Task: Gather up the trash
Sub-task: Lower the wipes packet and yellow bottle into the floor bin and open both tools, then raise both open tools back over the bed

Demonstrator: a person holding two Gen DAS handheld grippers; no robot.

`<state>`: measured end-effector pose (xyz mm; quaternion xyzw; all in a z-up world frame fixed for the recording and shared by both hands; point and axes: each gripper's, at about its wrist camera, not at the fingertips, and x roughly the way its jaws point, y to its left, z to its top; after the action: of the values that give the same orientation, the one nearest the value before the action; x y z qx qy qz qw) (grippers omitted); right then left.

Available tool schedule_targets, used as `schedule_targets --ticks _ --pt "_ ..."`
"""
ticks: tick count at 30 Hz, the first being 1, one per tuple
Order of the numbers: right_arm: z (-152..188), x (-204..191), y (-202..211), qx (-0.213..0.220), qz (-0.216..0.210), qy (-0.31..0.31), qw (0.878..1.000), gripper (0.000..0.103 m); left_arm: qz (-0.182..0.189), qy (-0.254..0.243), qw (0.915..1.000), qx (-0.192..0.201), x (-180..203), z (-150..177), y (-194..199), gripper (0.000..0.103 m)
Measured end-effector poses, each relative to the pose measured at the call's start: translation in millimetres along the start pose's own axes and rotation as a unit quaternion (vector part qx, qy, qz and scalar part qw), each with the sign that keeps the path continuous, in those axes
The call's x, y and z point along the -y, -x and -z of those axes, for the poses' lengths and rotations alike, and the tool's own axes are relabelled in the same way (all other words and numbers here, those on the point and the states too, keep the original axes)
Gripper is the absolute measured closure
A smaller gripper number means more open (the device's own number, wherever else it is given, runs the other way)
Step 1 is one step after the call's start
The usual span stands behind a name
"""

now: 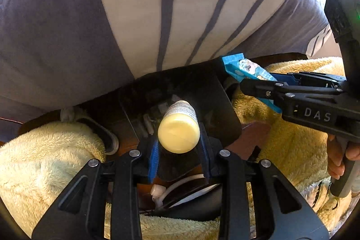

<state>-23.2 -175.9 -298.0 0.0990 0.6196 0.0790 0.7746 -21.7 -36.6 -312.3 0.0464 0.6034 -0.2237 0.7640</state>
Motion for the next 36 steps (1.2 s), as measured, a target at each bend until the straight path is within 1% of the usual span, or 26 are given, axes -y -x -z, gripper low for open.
schedule_targets --ticks 3,5,7,10,12,14,15,16,17,18,20,21,23,25,27,28,30,32,36 --pt "-4.0 -2.5 -2.1 -0.007 -0.002 -0.001 1.0 0.063 -0.001 0.005 1.0 -0.008 -3.2 -3.7 -4.2 0.074" --pt "-5.8 -4.1 -1.0 -0.006 0.002 -0.001 1.0 0.062 -0.005 0.006 0.9999 -0.012 -2.3 -4.5 -4.3 0.074" --pt "-7.2 -3.7 2.7 -0.002 0.007 -0.004 1.0 0.061 -0.008 0.008 0.9998 -0.013 -5.0 -5.4 -4.3 0.073" --pt "-9.6 0.1 7.6 0.008 0.009 -0.011 1.0 0.052 -0.011 0.009 0.9999 -0.007 -5.4 -5.6 0.1 0.061" --pt "-10.6 3.9 11.2 0.013 0.006 -0.013 1.0 0.042 -0.013 0.01 0.9999 0.001 -5.8 -6.5 6.1 0.057" --pt "-11.6 4.9 17.8 0.023 0.006 -0.015 1.0 0.039 -0.015 0.01 0.9998 0.006 -5.4 -7.7 9.8 0.051" --pt "-12.3 5.5 22.0 0.028 0.004 -0.017 0.999 0.035 -0.018 0.012 0.9997 0.011 -5.8 -8.7 14.2 0.049" --pt "-13.2 6.5 23.9 0.033 0.004 -0.018 0.999 0.032 -0.02 0.012 0.9996 0.014 -5.9 -9.0 16.2 0.043" --pt "-14.5 7.9 27.8 0.04 0.003 -0.02 0.999 0.026 -0.023 0.012 0.9995 0.02 -5.8 -10.0 21.3 0.038" --pt "-15.9 9.1 34.5 0.049 0.002 -0.022 0.999 0.022 -0.024 0.012 0.9993 0.024 -5.8 -10.7 24.5 0.035" --pt "-19.4 9.9 43.7 0.063 0.001 -0.023 0.998 0.015 -0.029 0.009 0.9988 0.038 -5.5 -13.9 34.8 0.025" --pt "-21.5 9.1 50.0 0.07 0.001 -0.022 0.997 0.012 -0.033 0.007 0.9982 0.049 -4.5 -16.4 44.2 0.023" --pt "-27.9 8.4 66.6 0.09 0.002 -0.016 0.996 0.008 -0.035 0.003 0.9971 0.068 -3.3 -21.7 58.5 0.016" --pt "-36.0 7.7 83.9 0.115 0.006 -0.009 0.993 0.007 -0.037 0.0 0.9955 0.087 -0.6 -28.0 73.9 0.013" --pt "-42.7 7.2 96.0 0.133 0.009 -0.004 0.991 0.007 -0.039 -0.003 0.9929 0.112 1.7 -36.1 93.3 0.012" --pt "-49.7 6.5 107.2 0.148 0.009 -0.002 0.989 0.006 -0.041 -0.004 0.992 0.12 1.5 -39.3 100.2 0.011" --pt "-58.2 6.8 117.7 0.164 0.009 0.001 0.986 0.004 -0.045 -0.006 0.9894 0.138 0.5 -49.5 117.3 0.011" --pt "-73.2 7.4 129.9 0.181 0.015 0.005 0.983 0.004 -0.046 -0.007 0.9874 0.151 -1.9 -58.9 126.8 0.011" --pt "-110.3 12.3 146.4 0.207 0.03 0.01 0.978 0.004 -0.066 -0.004 0.9825 0.174 -11.7 -88.6 145.0 0.011"
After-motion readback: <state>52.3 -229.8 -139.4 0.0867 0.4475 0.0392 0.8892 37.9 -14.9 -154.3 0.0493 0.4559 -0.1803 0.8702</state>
